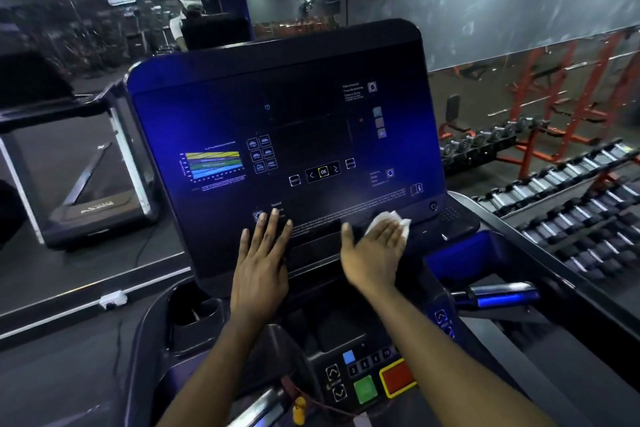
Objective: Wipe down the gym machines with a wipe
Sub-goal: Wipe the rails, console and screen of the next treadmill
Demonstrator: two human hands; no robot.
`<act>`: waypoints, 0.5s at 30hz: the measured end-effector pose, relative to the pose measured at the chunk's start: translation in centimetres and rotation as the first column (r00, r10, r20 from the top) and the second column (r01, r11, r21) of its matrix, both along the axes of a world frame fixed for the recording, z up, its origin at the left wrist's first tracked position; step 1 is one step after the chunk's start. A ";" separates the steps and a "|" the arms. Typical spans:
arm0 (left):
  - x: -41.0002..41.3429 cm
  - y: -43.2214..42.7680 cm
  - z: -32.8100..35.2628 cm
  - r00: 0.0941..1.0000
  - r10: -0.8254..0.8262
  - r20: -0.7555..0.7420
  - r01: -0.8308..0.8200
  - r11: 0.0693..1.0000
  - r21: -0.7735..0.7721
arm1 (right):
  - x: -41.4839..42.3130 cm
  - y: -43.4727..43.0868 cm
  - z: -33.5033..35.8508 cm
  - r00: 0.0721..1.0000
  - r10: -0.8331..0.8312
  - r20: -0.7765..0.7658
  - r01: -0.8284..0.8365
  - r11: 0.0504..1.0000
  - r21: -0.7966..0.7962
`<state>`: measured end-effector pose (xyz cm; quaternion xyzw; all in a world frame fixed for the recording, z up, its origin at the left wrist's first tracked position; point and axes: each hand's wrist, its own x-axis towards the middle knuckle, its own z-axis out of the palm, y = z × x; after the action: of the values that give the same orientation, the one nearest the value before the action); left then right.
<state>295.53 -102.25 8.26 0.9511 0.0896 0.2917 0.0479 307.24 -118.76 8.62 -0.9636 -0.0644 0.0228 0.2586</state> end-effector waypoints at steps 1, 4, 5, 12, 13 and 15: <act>-0.3 0.2 -0.1 1.000 0.003 0.006 -0.003 1.000 -0.007 | 0.4 0.0 0.5 0.999 -0.038 -0.035 0.038 0.999 0.000; -1.3 1.1 -0.7 1.000 -0.003 0.021 0.003 1.000 0.000 | -3.9 2.3 -0.2 0.991 0.090 0.096 -0.083 0.994 -0.070; -1.4 1.3 -0.8 1.000 -0.007 0.024 0.007 1.000 0.000 | -5.9 3.1 -0.7 0.975 0.174 0.142 -0.161 0.982 -0.100; -3.2 1.7 -0.5 0.994 0.072 0.085 -0.066 0.995 -0.071 | -2.5 2.1 1.8 0.997 -0.051 -0.049 0.040 0.977 -0.208; -3.5 1.9 -0.4 0.992 0.091 0.089 -0.084 0.993 -0.077 | -2.6 2.3 2.0 0.997 -0.049 -0.055 0.036 0.975 -0.221; -3.9 2.3 -0.5 0.990 0.111 0.089 -0.104 0.992 -0.072 | -5.0 3.4 1.4 0.996 0.087 0.037 -0.075 0.967 -0.245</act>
<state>291.61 -99.92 7.71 0.9282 0.1483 0.3344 0.0683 302.29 -115.32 10.00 -0.9848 -0.1066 0.0180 0.1357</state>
